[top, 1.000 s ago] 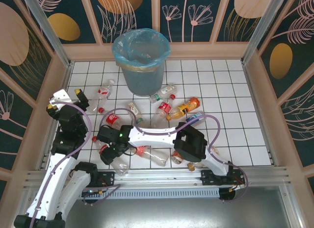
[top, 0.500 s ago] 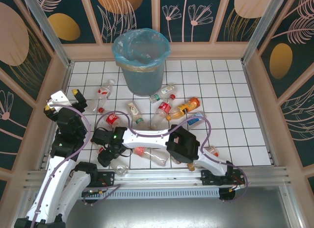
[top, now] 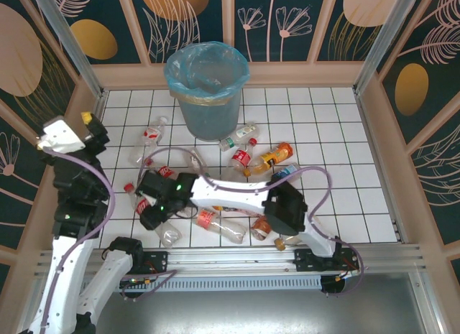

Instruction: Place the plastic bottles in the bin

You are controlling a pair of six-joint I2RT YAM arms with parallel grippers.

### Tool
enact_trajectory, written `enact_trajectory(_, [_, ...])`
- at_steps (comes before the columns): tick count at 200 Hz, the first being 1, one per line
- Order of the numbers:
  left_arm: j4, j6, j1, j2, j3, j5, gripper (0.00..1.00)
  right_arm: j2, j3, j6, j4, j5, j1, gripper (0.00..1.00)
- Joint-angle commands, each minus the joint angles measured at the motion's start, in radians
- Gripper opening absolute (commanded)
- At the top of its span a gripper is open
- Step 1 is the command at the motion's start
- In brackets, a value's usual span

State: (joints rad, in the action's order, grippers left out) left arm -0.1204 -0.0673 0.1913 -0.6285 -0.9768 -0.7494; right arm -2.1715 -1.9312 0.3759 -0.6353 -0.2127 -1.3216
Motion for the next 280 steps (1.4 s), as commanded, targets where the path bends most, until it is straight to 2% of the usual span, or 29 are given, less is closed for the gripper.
enact_trajectory(1, [-0.040, 0.054, 0.001, -0.033, -0.128, 0.045, 0.94, 0.166, -0.001, -0.016, 0.084, 0.007, 0.058, 0.51])
enact_trajectory(28, [-0.085, 0.042, 0.002, -0.085, -0.248, 0.128, 0.92, 0.255, -0.061, -0.088, 0.092, 0.087, 0.143, 0.51])
enact_trajectory(50, [-0.119, 0.015, 0.002, -0.143, -0.311, 0.250, 0.92, 0.304, -0.103, -0.141, 0.159, 0.150, 0.234, 0.49])
enact_trajectory(72, [-0.142, -0.009, 0.002, -0.221, -0.354, 0.464, 0.92, 0.314, -0.162, -0.232, 0.243, 0.185, 0.318, 0.50])
enact_trajectory(96, [-0.078, -0.070, 0.002, -0.299, -0.352, 0.705, 0.91, 0.288, -0.214, -0.315, 0.338, 0.209, 0.407, 0.50])
enact_trajectory(115, [-0.019, -0.124, 0.002, -0.377, -0.362, 0.821, 0.90, 0.264, -0.200, -0.364, 0.462, 0.223, 0.471, 0.50])
enact_trajectory(154, [0.079, -0.180, 0.002, -0.489, -0.371, 0.854, 0.89, 0.153, -0.187, -0.481, 0.679, 0.220, 0.560, 0.52])
enact_trajectory(201, [0.094, -0.155, 0.002, -0.540, -0.342, 0.842, 0.89, -0.023, -0.347, -0.528, 0.733, 0.211, 0.607, 0.52])
enact_trajectory(249, [0.114, -0.176, 0.001, -0.564, -0.303, 0.892, 0.89, -0.061, -0.342, -0.516, 0.816, 0.213, 0.633, 0.52])
enact_trajectory(280, [0.114, -0.181, 0.002, -0.573, -0.287, 0.904, 0.89, -0.067, -0.268, -0.517, 0.902, 0.183, 0.653, 0.58])
